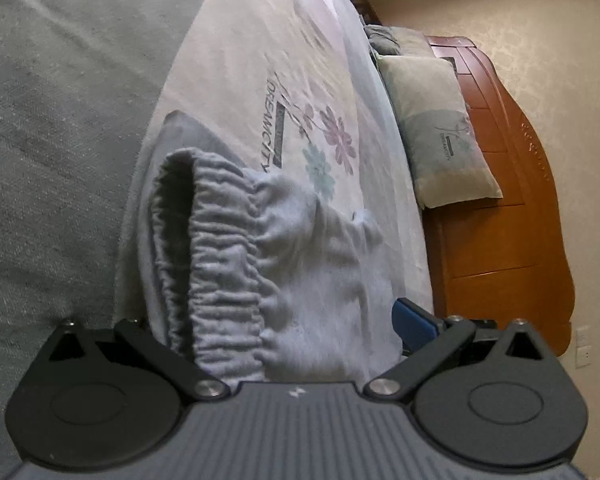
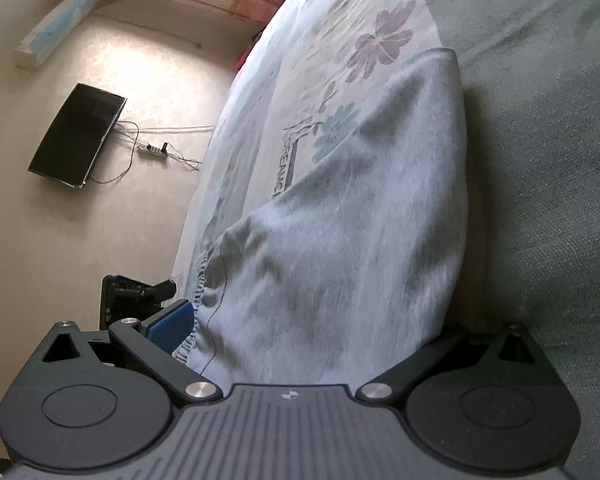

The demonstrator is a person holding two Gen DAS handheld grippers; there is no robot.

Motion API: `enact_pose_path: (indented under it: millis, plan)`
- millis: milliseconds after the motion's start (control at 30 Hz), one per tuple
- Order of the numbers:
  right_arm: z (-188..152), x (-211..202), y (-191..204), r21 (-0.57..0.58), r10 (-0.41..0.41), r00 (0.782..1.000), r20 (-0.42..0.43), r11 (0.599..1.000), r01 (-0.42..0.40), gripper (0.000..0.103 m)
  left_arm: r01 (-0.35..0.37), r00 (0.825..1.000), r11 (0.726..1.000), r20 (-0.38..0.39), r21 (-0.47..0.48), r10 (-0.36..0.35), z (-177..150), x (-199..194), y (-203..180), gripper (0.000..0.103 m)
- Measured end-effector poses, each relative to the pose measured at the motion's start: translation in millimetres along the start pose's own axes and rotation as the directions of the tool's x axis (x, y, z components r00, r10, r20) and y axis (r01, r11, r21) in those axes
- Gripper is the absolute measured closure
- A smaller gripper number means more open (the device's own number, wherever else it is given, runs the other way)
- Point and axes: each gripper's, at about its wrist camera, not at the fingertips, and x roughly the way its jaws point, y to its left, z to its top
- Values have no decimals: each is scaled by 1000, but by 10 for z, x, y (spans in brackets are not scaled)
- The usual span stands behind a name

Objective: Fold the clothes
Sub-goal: 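Close both tools on the waistband end of the folded stack, then lift and carry the folded stack with both tools toward the headboard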

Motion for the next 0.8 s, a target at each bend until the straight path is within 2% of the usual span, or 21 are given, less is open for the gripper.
enact_pose_path:
  millis: [100, 167, 233, 300, 433, 533, 800]
  plan:
    - [-88, -70, -15, -1, 22, 1000, -21, 1000, -22, 0, 9, 999, 1000, -34, 10, -9, -132, -22, -29, 2]
    - [-100, -69, -31, -12, 41, 999, -15, 999, -41, 0, 19, 999, 1000, -28, 22, -19, -156, -23, -16, 2]
    - [-32, -15, -31, 9, 47, 999, -5, 999, -47, 0, 36, 999, 999, -13, -15, -37, -108, -15, 16, 2]
    - [34, 50, -1, 31, 31, 999, -10, 999, -31, 0, 27, 1000, 999, -13, -27, -27, -79, 0, 0, 2]
    - [36, 58, 40, 42, 32, 999, -16, 999, -32, 0, 5, 1000, 1000, -5, 10, -5, -128, -28, -115, 2]
    - [33, 21, 51, 64, 79, 997, 2, 995, -79, 0, 54, 998, 999, 26, -4, -54, -157, -94, -144, 2]
    - [50, -97, 316, -12, 117, 993, -14, 993, -117, 0, 53, 997, 998, 52, 16, -53, -198, -160, -363, 2]
